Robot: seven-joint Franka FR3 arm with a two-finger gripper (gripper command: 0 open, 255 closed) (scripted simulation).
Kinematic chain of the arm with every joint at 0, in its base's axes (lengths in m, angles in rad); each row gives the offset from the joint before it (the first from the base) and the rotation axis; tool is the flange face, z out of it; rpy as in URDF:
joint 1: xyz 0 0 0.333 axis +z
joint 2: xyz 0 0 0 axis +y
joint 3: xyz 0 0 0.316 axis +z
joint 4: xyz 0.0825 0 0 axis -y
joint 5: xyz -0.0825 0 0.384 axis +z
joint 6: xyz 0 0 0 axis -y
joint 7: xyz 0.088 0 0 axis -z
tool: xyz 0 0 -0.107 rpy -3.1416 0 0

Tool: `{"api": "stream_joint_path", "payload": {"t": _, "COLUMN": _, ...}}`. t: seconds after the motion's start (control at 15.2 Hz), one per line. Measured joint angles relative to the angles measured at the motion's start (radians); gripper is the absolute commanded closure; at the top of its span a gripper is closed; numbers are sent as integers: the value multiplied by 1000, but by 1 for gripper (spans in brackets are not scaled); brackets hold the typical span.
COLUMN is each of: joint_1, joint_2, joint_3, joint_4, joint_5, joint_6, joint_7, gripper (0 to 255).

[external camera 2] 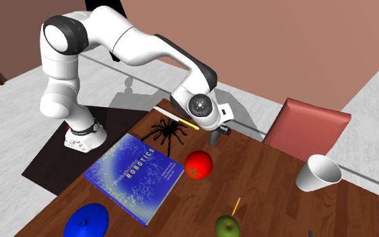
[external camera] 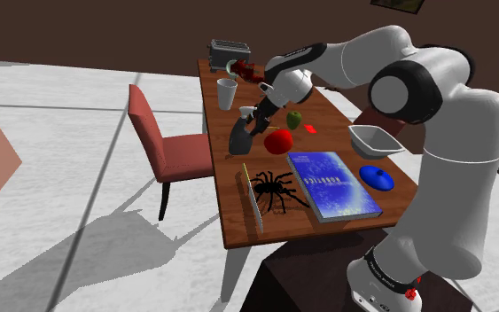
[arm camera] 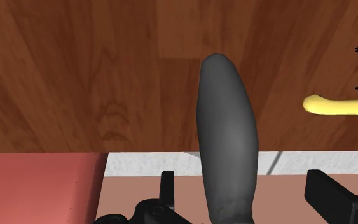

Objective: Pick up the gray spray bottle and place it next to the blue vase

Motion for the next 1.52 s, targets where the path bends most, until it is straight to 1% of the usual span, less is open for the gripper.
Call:
{"api": "stream_joint_path", "payload": {"t": 0.26, "joint_1": 2, "joint_2": 34, "joint_3": 18, "joint_4": 5, "joint_5": 29, "joint_6": 25, "joint_7": -15, "gripper": 0}}
{"api": "stream_joint_path", "payload": {"t": 0.66, "joint_1": 2, "joint_2": 40, "joint_3": 22, "joint_4": 8, "joint_5": 35, "joint_6": 29, "joint_7": -18, "gripper": 0}}
{"api": "stream_joint_path", "payload": {"t": 0.73, "joint_1": 2, "joint_2": 40, "joint_3": 22, "joint_4": 8, "joint_5": 35, "joint_6": 29, "joint_7": -18, "gripper": 255}}
{"api": "stream_joint_path", "payload": {"t": 1.39, "joint_1": 2, "joint_2": 40, "joint_3": 21, "joint_4": 8, "joint_5": 35, "joint_6": 29, "joint_7": -18, "gripper": 255}}
{"api": "stream_joint_path", "payload": {"t": 1.52, "joint_1": 4, "joint_2": 31, "joint_3": 17, "joint_4": 11, "joint_5": 24, "joint_6": 21, "joint_7": -7, "gripper": 255}}
